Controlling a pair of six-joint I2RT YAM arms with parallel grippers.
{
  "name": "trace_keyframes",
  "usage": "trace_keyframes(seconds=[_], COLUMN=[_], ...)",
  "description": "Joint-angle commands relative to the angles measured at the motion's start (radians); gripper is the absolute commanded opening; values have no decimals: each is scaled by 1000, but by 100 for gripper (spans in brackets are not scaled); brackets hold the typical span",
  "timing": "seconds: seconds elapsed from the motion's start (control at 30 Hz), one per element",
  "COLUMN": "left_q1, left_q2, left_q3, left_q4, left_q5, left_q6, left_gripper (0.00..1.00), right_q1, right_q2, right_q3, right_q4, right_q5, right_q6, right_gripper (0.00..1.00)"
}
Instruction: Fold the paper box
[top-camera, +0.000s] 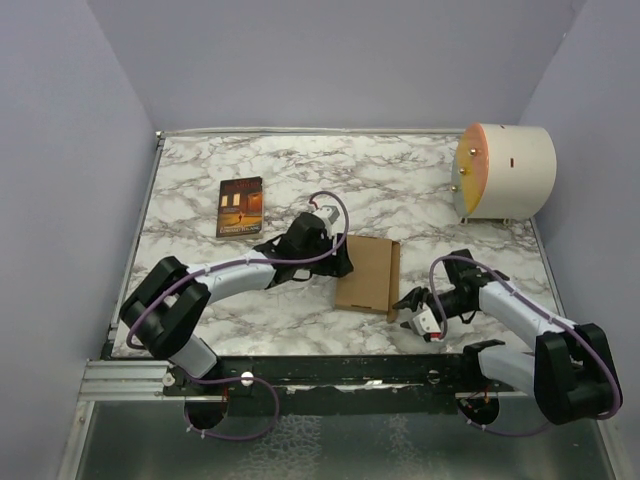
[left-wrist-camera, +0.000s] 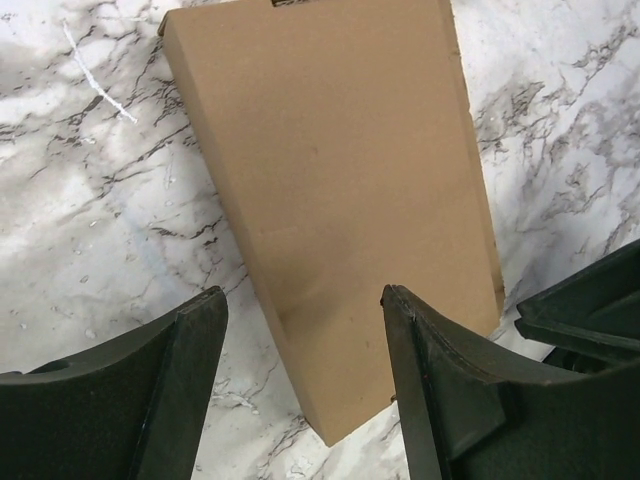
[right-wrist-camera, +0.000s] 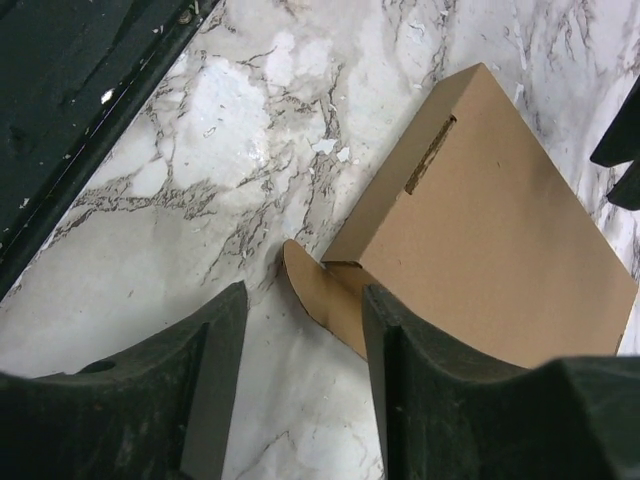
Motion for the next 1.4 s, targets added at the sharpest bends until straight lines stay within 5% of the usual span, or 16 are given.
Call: trace_keyframes(seconds=[0.0,1.27,1.37], left_q1=[1,0,1], left_q2=[-20,84,84], left_q3=[-27,-104,-109], left_q4=[10,127,134], left_q5=[-38,9,13], left_q6=[-7,-71,-74], left_gripper=[67,66,66], right_q1=[38,117,117], right_q2=[16,30,30], right_q3=[-21,-41,-44], right_q4=[67,264,278], right_q5=[20,76,84], right_q6=[-43,189,218], right_gripper=[46,11,2])
